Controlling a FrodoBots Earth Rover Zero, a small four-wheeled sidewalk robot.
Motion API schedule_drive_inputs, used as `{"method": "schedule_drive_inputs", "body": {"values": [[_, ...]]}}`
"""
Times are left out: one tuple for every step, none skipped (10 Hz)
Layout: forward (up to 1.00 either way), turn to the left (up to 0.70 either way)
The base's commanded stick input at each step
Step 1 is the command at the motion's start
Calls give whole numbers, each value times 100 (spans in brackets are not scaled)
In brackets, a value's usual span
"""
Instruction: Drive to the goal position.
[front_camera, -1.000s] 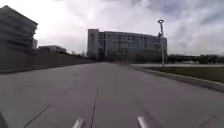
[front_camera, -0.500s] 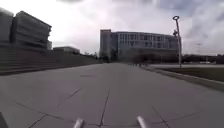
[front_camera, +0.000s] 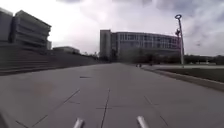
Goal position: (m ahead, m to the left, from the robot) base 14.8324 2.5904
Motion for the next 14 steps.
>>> {"method": "schedule_drive_inputs", "body": {"values": [[85, -27], [85, -27], [85, -27], [85, 0], [85, 0], [85, 0], [85, 0], [85, 0], [85, 0], [85, 0], [85, 0], [85, 0], [85, 27], [85, 27]]}}
